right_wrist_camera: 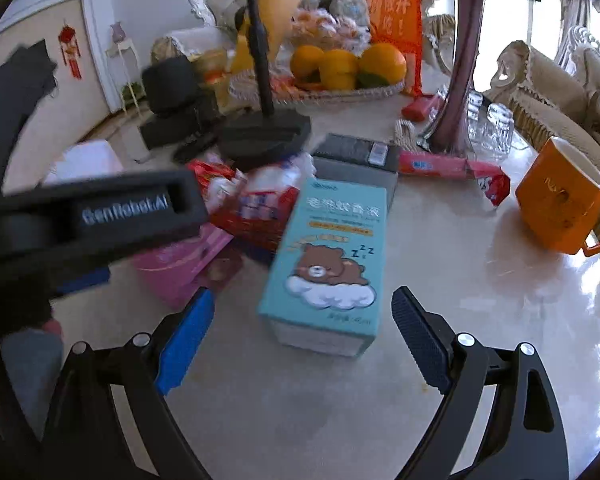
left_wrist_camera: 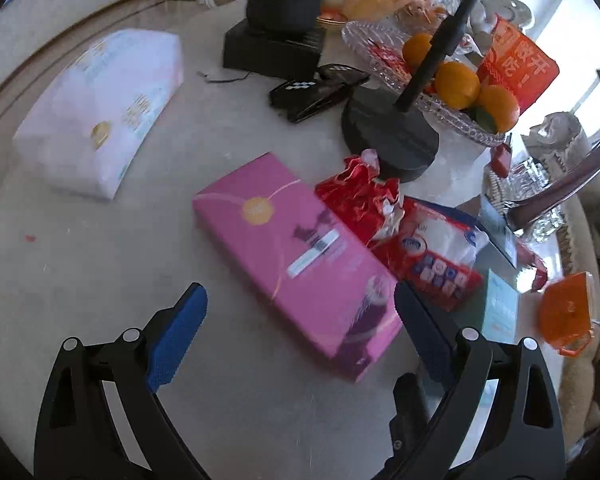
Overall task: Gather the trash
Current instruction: 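Grasp the pink essence box with the left tool while the right tool grasps the blue bear box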
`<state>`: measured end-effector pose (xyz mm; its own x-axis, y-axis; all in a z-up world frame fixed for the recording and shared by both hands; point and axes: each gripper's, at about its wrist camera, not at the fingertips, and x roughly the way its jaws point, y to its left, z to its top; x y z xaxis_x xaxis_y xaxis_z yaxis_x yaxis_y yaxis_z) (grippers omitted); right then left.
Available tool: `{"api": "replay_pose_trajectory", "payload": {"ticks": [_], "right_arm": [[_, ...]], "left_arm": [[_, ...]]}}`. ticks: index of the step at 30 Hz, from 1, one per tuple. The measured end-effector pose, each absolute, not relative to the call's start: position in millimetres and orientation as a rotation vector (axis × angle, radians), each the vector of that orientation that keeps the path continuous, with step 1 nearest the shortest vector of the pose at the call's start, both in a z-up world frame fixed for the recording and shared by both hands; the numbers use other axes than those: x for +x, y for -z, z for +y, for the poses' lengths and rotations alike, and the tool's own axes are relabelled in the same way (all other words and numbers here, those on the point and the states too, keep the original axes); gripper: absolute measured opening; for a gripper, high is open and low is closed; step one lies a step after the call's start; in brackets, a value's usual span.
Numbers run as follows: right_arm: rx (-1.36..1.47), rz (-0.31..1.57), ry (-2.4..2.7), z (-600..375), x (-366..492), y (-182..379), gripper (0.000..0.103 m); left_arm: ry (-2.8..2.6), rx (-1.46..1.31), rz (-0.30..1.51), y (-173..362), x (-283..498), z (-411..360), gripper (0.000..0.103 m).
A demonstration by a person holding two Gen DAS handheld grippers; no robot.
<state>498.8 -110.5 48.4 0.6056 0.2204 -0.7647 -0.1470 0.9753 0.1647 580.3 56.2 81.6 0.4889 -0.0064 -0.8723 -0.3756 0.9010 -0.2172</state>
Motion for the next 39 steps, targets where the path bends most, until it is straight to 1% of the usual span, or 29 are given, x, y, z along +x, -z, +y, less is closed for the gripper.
{"api": "replay_pose_trajectory", "payload": {"ticks": [4,8,13,16,20,24,28,30,31,32,33,34,36,38,39], "right_arm": [[0.113,0.964,-0.251,-115,515,-38,0.086],[0.058,0.976,-0.239,-112,516,-37,0.086],[0.053,0.973,-0.247,-113,514,-38,0.086],[0.003,0.981,-0.206,-115,514,-37,0.086],[0.008,0.984,-0.217,-116,515,-38,0.086],[-0.022,0.976,-0.245,-109,515,-38,0.086],[-0.022,0.976,-0.257,-108,516,-39,0.085],[-0.014,0.977,-0.268,-108,517,-39,0.082],[-0.013,0.972,-0.270,-108,516,-39,0.075],[-0.013,0.967,-0.273,-108,516,-40,0.071],[-0.012,0.960,-0.275,-108,515,-41,0.060],[-0.006,0.952,-0.272,-109,515,-42,0.056],[0.023,0.951,-0.279,-113,514,-42,0.054],[0.072,0.947,-0.291,-120,514,-42,0.053],[0.112,0.948,-0.302,-126,514,-42,0.053]], "left_arm": [[-0.199,-0.415,1.068,-73,597,52,0.093],[-0.193,-0.401,1.089,-72,608,50,0.093],[-0.191,-0.337,1.089,-70,604,50,0.093],[-0.192,-0.321,1.099,-71,594,61,0.093],[-0.197,-0.371,1.147,-72,585,78,0.093],[-0.207,-0.459,1.145,-73,585,80,0.093],[-0.289,-0.347,1.150,-69,592,62,0.093],[-0.303,-0.299,1.141,-68,593,56,0.093],[-0.303,-0.282,1.134,-68,592,54,0.090],[-0.313,-0.249,1.116,-68,591,53,0.082],[-0.309,-0.234,1.103,-69,589,52,0.081],[-0.291,-0.227,1.091,-69,587,53,0.079],[-0.245,-0.203,1.072,-70,584,53,0.076],[-0.218,-0.161,1.061,-73,578,52,0.068],[-0.207,-0.149,1.052,-74,575,52,0.066]]}}
